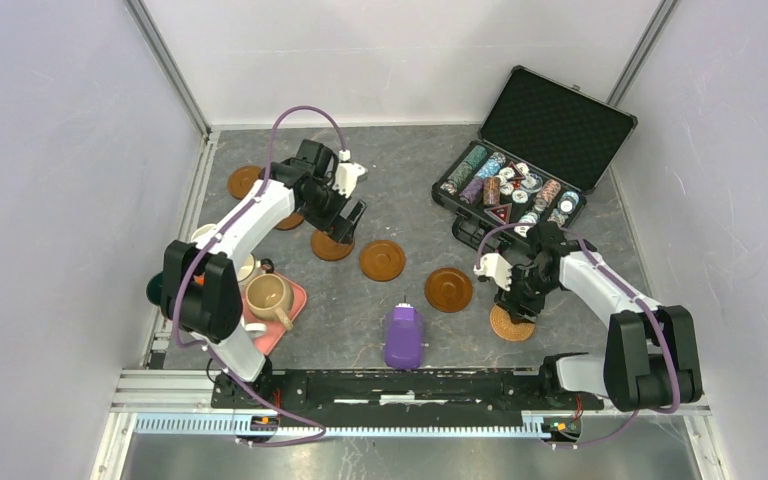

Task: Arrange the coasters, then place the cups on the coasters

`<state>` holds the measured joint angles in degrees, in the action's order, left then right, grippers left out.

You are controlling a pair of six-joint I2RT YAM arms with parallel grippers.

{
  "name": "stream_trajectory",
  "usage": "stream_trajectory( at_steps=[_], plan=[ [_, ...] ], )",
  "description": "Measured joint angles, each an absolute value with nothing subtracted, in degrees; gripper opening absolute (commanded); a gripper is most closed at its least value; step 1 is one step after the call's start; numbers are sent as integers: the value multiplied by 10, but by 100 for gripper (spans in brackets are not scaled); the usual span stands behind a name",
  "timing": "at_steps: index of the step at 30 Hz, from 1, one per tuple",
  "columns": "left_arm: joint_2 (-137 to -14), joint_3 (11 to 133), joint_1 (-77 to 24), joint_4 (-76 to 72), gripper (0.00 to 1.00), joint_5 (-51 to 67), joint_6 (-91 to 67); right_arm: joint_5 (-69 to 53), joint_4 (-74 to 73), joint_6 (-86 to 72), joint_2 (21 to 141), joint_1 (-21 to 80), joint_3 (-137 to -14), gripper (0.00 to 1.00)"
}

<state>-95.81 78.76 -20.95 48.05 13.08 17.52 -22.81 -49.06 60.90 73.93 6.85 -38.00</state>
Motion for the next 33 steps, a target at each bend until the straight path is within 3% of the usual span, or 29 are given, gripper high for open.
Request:
stream_trajectory(
  at_steps=[4, 11, 19, 26, 33],
  plan=[
    [-955, 791, -198, 498, 100, 142, 175, -230, -511, 597, 740, 70, -392, 79],
    [-944, 827, -122, 548, 100, 172, 177, -240, -513, 559, 740, 56, -503, 97],
    [-890, 868, -10, 579, 100, 188, 188, -308, -471, 495, 777, 48, -628, 98],
    [-825, 871, 153, 625, 100, 248, 299, -376, -430, 449, 789, 48, -618, 98],
    [-868, 957, 270, 767, 100, 260, 462, -447, -397, 416, 783, 48, -572, 98]
  ],
)
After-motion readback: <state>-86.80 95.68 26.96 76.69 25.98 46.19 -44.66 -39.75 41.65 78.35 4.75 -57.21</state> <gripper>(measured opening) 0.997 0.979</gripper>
